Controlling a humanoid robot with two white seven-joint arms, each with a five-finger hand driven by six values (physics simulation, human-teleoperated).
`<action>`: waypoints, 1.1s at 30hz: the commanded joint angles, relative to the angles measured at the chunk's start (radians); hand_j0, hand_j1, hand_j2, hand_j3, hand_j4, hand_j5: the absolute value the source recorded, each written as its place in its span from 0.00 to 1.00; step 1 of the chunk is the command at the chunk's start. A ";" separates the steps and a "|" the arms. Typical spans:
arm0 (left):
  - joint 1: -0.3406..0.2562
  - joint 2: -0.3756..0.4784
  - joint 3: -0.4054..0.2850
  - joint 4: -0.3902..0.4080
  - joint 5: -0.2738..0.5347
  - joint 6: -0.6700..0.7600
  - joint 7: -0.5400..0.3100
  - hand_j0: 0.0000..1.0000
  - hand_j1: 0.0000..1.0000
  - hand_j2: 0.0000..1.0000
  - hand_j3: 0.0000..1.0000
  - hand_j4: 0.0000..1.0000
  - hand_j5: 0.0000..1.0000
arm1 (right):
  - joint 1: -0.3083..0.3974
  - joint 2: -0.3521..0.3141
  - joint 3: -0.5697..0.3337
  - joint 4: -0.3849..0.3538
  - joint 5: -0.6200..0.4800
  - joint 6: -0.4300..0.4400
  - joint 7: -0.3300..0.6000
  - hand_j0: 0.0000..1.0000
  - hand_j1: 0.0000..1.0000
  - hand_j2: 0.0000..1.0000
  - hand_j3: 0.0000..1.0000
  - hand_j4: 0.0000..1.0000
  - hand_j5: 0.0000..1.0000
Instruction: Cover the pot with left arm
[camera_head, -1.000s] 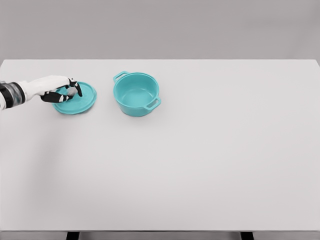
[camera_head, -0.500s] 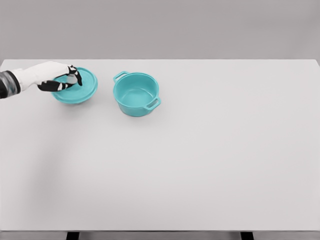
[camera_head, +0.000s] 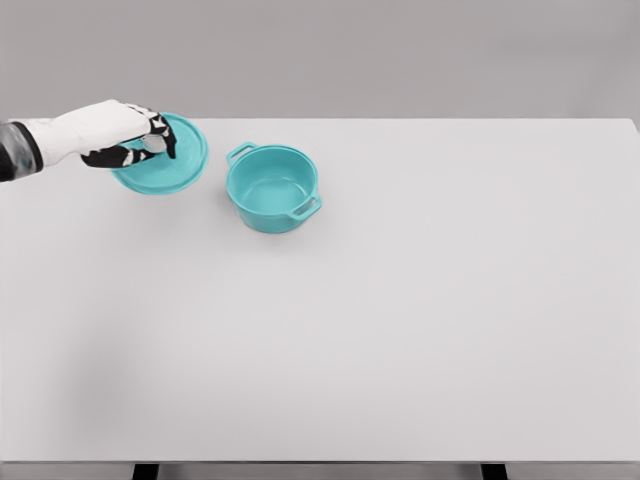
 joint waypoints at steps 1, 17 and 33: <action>0.000 0.002 -0.013 -0.028 0.009 0.004 0.001 0.49 0.49 0.49 0.49 0.49 0.49 | 0.000 0.000 0.000 0.001 0.000 0.000 0.000 1.00 1.00 1.00 1.00 1.00 1.00; -0.043 -0.021 -0.114 -0.051 0.046 0.004 0.001 0.48 0.48 0.48 0.48 0.48 0.48 | 0.000 0.000 0.000 0.000 0.000 0.000 0.000 1.00 1.00 1.00 1.00 1.00 1.00; -0.049 -0.111 -0.154 -0.041 0.046 0.004 0.001 0.48 0.48 0.48 0.48 0.48 0.48 | 0.000 0.000 0.000 0.000 0.000 0.000 0.000 1.00 1.00 1.00 1.00 1.00 1.00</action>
